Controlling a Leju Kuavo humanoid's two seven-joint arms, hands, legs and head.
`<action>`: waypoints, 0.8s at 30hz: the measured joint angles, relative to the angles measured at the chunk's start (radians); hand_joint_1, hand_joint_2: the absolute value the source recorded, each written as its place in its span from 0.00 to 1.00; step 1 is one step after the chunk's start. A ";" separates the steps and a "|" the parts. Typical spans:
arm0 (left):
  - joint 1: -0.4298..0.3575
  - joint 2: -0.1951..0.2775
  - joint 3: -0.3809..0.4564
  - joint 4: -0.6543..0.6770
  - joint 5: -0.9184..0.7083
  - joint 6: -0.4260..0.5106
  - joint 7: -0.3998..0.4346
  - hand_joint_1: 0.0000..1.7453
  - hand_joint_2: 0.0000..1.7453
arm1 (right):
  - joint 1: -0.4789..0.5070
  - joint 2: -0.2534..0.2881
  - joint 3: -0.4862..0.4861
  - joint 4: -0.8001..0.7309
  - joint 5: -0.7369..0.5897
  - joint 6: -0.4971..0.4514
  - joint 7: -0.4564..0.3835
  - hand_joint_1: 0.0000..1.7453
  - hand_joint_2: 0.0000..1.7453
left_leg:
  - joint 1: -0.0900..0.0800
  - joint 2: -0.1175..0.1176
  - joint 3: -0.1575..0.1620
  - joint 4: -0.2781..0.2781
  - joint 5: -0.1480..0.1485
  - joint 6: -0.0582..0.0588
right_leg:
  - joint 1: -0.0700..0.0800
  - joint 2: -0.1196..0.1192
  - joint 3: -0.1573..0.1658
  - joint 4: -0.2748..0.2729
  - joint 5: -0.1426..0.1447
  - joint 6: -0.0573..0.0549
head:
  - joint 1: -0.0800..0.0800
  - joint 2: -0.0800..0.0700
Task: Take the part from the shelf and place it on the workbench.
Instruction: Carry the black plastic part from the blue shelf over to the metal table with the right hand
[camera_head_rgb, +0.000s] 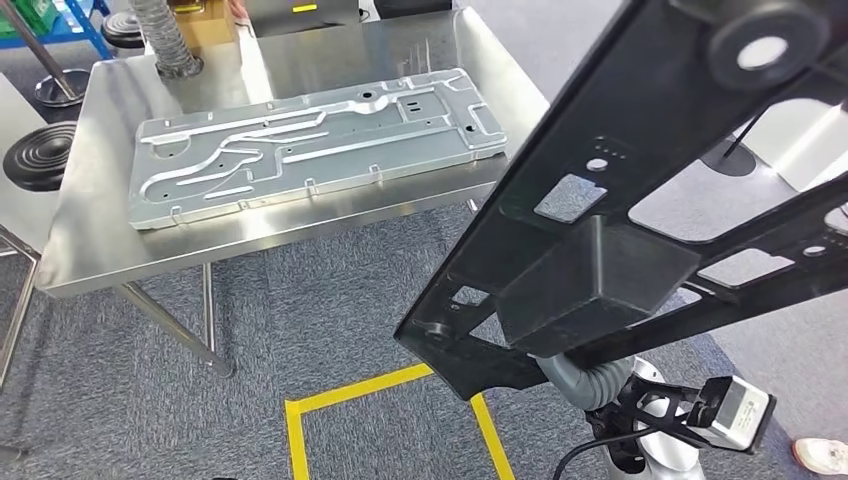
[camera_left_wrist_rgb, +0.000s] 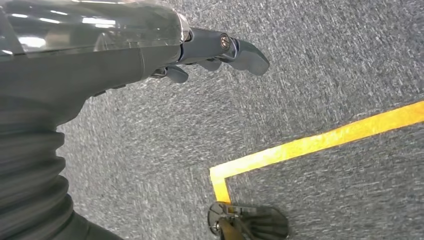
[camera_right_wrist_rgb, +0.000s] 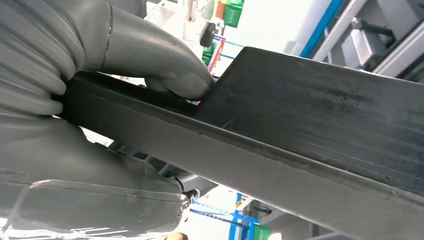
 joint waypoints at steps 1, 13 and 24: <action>0.000 0.000 0.000 0.000 0.000 0.000 0.000 0.00 1.00 | -0.002 -0.002 0.000 0.003 -0.003 -0.001 -0.001 0.99 1.00 | -0.001 0.000 0.000 0.000 -0.003 -0.006 | 0.003 0.001 0.002 -0.007 -0.005 -0.006 | 0.000 0.000; 0.005 0.001 0.001 0.000 -0.008 -0.008 -0.008 0.00 1.00 | 0.023 -0.006 0.000 0.002 0.008 -0.021 0.008 0.99 1.00 | 0.002 0.003 -0.078 0.119 -0.009 -0.020 | 0.008 0.003 0.048 -0.020 -0.031 -0.041 | 0.000 0.000; 0.007 0.000 0.002 0.000 -0.002 -0.009 -0.021 0.00 1.00 | 0.065 -0.006 0.003 -0.018 0.036 -0.015 -0.008 0.99 1.00 | 0.004 0.006 -0.015 -0.010 0.024 0.019 | -0.003 0.003 -0.089 0.254 -0.159 0.014 | 0.000 0.000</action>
